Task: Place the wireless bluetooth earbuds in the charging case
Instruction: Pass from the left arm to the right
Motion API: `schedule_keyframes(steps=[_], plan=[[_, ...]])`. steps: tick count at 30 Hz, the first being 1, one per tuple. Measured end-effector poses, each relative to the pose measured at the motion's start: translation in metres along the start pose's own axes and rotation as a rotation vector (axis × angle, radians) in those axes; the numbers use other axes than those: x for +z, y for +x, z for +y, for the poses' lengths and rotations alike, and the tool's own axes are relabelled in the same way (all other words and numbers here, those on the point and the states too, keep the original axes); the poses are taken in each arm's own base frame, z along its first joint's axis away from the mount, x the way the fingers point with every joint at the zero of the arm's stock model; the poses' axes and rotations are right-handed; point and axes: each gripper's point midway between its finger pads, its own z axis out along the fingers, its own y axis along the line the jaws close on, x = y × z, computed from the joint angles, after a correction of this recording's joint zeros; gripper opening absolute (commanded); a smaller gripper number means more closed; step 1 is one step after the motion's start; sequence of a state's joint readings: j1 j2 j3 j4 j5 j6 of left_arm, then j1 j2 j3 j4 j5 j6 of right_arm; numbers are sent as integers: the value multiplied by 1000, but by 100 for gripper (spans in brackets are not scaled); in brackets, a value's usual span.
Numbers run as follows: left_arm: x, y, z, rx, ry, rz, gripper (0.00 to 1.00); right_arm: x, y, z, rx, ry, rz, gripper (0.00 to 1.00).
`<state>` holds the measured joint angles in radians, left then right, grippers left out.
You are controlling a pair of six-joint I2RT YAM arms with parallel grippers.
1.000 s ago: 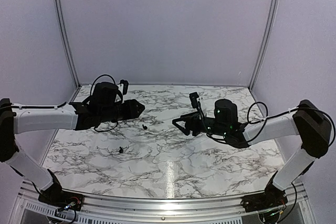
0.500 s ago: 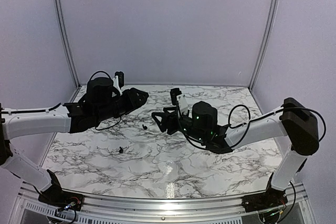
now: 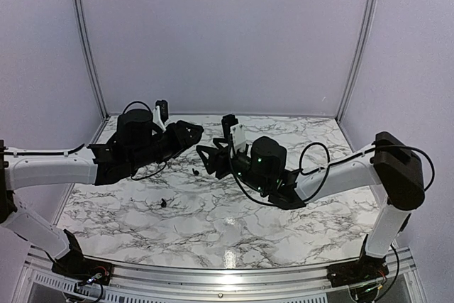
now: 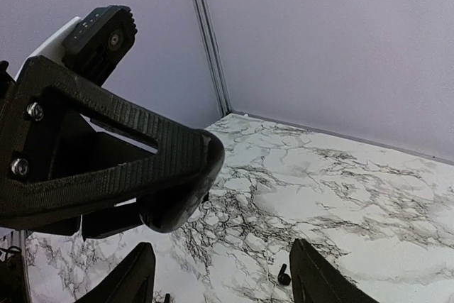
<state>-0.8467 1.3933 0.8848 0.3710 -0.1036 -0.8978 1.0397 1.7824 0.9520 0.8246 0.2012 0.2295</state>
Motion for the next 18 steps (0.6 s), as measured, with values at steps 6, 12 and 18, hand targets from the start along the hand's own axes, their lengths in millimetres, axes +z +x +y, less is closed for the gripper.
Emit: schedule_keyframes(steps=[6, 12, 18], plan=[[3, 3, -5, -26, 33, 4, 41, 1, -5, 1, 2, -2, -31, 61], [5, 8, -4, -43, 43, 10, 41, 5, -1, 3, -11, -14, -32, 58], [6, 11, -10, -51, 70, 20, 40, 6, -9, 6, -13, -22, -61, 53]])
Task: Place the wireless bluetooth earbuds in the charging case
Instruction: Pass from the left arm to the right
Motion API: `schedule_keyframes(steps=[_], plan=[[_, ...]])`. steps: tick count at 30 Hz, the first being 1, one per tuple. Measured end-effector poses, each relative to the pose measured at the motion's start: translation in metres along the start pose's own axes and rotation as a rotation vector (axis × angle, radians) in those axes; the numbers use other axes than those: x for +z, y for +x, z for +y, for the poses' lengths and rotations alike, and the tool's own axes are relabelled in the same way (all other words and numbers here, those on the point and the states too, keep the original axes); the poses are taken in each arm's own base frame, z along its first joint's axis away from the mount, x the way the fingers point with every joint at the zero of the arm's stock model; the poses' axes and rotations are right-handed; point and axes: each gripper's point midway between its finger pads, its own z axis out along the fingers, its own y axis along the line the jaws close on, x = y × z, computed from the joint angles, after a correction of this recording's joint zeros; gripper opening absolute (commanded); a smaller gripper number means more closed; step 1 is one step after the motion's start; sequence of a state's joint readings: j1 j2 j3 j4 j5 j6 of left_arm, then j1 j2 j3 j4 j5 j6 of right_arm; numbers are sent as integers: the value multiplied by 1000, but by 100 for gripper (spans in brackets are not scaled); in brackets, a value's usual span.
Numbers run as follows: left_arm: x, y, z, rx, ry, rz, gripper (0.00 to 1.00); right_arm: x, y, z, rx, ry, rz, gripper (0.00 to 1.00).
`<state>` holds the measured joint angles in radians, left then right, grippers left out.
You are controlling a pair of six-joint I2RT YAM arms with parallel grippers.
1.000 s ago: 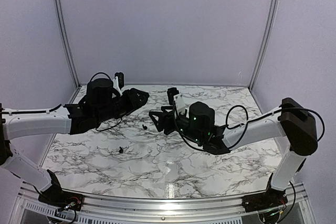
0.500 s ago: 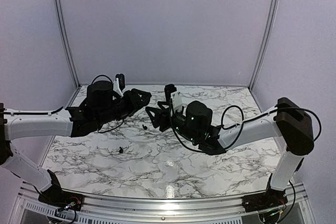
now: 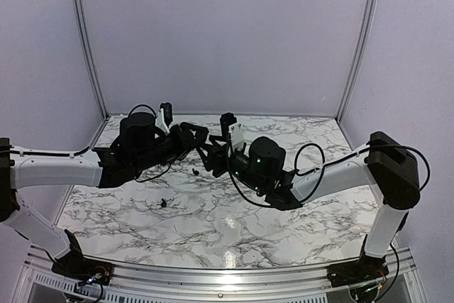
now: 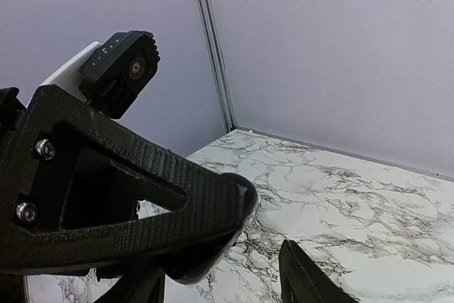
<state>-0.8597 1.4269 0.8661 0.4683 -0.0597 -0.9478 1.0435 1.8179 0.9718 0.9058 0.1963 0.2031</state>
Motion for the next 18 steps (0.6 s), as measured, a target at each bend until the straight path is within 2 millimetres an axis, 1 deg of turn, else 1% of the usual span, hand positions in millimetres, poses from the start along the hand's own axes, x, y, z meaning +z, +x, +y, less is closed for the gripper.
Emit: schedule_keyframes(steps=[8, 12, 15, 18], plan=[[1, 5, -6, -7, 29, 18, 40, 1, -6, 3, -24, -10, -24, 43], [3, 7, -5, -9, 30, 20, 40, 3, -8, 2, -30, -2, -30, 33], [6, 6, -3, -11, 28, 10, 40, 3, -5, -1, -37, 14, -26, 22], [7, 4, -1, -11, 19, -4, 41, 4, -3, -3, -39, 25, -22, 14]])
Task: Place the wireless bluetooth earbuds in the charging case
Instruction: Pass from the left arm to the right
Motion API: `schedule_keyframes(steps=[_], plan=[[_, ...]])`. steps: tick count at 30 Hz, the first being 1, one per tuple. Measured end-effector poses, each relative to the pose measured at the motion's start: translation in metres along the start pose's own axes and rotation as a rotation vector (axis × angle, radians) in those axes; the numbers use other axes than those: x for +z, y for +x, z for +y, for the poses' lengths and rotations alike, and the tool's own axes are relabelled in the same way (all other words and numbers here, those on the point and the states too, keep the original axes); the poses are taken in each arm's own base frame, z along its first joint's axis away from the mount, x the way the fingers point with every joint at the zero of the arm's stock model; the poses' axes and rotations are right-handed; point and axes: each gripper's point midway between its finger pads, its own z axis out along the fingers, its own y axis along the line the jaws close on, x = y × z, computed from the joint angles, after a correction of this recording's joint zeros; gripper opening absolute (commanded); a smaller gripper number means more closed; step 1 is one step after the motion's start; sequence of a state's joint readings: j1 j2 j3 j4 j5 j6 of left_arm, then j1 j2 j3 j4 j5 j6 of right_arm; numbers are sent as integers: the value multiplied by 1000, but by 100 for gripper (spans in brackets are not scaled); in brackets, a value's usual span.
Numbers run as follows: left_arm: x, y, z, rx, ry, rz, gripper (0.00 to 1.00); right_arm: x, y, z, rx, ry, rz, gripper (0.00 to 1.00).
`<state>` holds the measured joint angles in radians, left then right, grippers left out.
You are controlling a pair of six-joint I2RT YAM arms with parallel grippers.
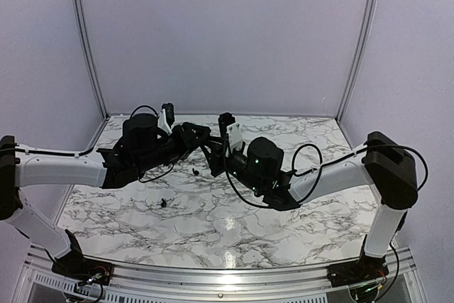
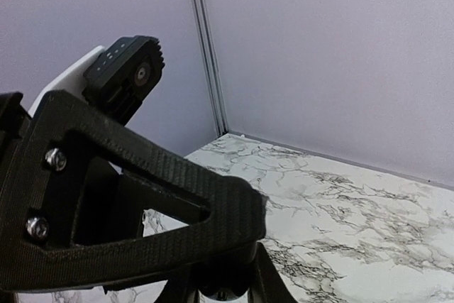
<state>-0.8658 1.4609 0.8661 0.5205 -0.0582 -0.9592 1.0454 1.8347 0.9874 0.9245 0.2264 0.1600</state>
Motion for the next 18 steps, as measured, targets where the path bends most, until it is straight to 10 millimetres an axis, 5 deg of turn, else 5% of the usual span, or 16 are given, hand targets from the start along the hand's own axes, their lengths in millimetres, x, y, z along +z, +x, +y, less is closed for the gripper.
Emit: schedule_keyframes(steps=[7, 12, 18], plan=[[0, 0, 0, 8, 1, -4, 57, -1, 0, -2, 0, 12, -4, 1], [-1, 5, -2, 28, 9, 15, 73, -4, 1, -3, -11, 14, -10, 0], [-5, 10, -4, 56, 21, 29, 80, -13, 1, -4, -32, 8, -20, 0]])
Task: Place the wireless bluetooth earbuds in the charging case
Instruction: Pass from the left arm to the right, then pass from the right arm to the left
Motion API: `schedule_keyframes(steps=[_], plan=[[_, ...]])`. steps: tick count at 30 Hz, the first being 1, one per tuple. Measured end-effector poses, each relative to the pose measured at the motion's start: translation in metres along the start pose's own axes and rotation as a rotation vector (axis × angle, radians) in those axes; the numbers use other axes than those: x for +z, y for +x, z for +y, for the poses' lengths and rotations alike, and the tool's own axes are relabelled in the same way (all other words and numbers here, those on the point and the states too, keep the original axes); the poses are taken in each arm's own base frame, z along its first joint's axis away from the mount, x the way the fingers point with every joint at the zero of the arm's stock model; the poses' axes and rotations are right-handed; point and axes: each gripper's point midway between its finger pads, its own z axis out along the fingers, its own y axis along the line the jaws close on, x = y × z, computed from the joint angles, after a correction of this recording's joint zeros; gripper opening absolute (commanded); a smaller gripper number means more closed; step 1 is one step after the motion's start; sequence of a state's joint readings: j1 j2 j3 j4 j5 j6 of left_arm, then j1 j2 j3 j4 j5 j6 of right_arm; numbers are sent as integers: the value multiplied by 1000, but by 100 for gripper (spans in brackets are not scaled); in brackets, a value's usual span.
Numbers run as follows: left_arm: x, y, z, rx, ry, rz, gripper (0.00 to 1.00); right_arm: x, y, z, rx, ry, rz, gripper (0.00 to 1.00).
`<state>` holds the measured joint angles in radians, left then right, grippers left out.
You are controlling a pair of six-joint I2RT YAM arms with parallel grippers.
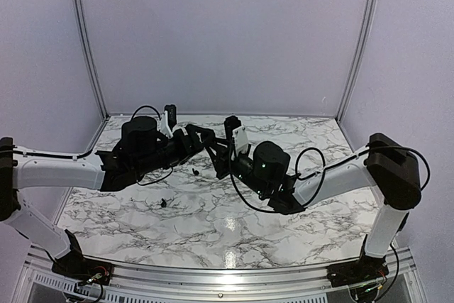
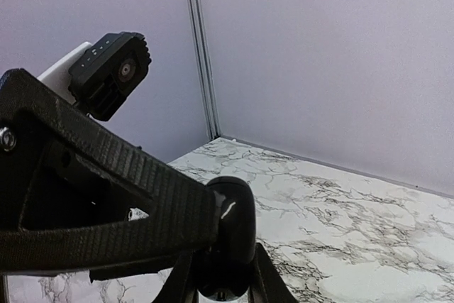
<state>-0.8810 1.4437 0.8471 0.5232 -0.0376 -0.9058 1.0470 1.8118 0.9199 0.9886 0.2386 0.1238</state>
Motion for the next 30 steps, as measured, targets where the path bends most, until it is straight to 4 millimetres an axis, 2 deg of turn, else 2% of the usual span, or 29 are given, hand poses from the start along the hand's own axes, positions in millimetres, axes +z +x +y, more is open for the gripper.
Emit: schedule_keyframes(steps=[6, 10, 12, 15, 20, 23, 27, 30], plan=[[-7, -6, -10, 39, 29, -6, 83, -10, -3, 1, -23, -21, -20, 0], [-24, -10, -17, 138, 78, 22, 86, -26, -6, 6, -47, -67, -19, 0], [-38, -13, -19, 207, 112, 33, 84, -39, -12, 11, -59, -112, -25, 0], [-58, -13, -31, 342, 192, 47, 81, -60, -35, 26, -59, -215, -67, 0], [-73, 9, -51, 522, 327, 111, 74, -88, -82, 55, -51, -393, -163, 0], [-80, 29, -64, 621, 418, 157, 68, -101, -97, 69, -48, -486, -190, 0], [-97, 59, -87, 763, 561, 198, 67, -112, -98, 84, -55, -586, -180, 0], [-109, 70, -100, 843, 638, 189, 63, -117, -93, 92, -56, -645, -155, 0]])
